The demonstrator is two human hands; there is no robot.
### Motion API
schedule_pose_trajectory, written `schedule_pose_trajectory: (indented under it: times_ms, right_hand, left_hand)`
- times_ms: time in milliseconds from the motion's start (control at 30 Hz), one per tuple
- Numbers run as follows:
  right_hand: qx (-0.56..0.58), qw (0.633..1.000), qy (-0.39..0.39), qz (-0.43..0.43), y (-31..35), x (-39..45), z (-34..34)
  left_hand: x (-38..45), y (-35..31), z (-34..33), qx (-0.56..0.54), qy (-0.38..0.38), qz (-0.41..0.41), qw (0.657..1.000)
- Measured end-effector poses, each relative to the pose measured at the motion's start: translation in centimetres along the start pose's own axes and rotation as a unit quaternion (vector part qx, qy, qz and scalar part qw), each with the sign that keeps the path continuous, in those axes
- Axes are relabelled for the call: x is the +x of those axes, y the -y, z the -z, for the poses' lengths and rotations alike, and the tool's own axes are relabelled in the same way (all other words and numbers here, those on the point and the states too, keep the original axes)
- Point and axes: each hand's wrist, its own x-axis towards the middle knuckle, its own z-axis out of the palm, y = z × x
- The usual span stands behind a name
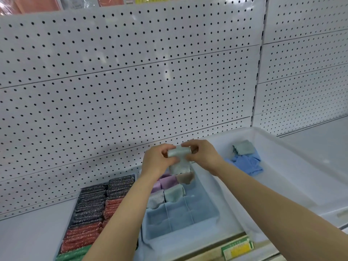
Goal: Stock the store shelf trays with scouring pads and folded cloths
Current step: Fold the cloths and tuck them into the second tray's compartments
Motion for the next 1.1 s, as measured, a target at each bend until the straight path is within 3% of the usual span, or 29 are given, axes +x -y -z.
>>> schedule_pose_trajectory:
  times_ms: [67, 167, 333, 500, 633, 933, 1100]
  right_hand:
    - [-0.146, 0.989, -0.013, 0.028, -0.5, 0.1, -0.3]
    - [-0.255, 0.964, 0.049, 0.052, -1.6, -0.2, -1.0]
    - [-0.343, 0.925, 0.148, 0.074, -2.6, -0.7, -2.0]
    - [-0.4, 0.9, 0.147, 0.093, -4.1, -0.6, -2.5]
    - [-0.514, 0.837, 0.147, 0.117, -5.3, -0.6, -3.3]
    - [-0.504, 0.85, 0.145, 0.053, -7.4, -0.4, -5.8]
    - [-0.588, 0.791, 0.155, 0.073, -7.0, 0.1, -5.8]
  left_hand:
    - [-0.4, 0.5, -0.7, 0.097, -0.014, -0.022, 0.995]
    - [-1.1, 1.6, -2.0, 0.051, 0.001, -0.031, 0.998]
    - [-2.1, 4.3, -3.6, -0.013, 0.048, -0.004, 0.999]
    - [-2.8, 6.9, -5.5, 0.025, 0.145, 0.013, 0.989]
    - [-3.3, 7.6, -6.9, 0.057, 0.15, 0.007, 0.987]
    - [-2.6, 7.7, -8.3, 0.158, 0.134, -0.024, 0.978]
    - [-1.6, 7.6, -9.2, 0.28, 0.111, -0.064, 0.952]
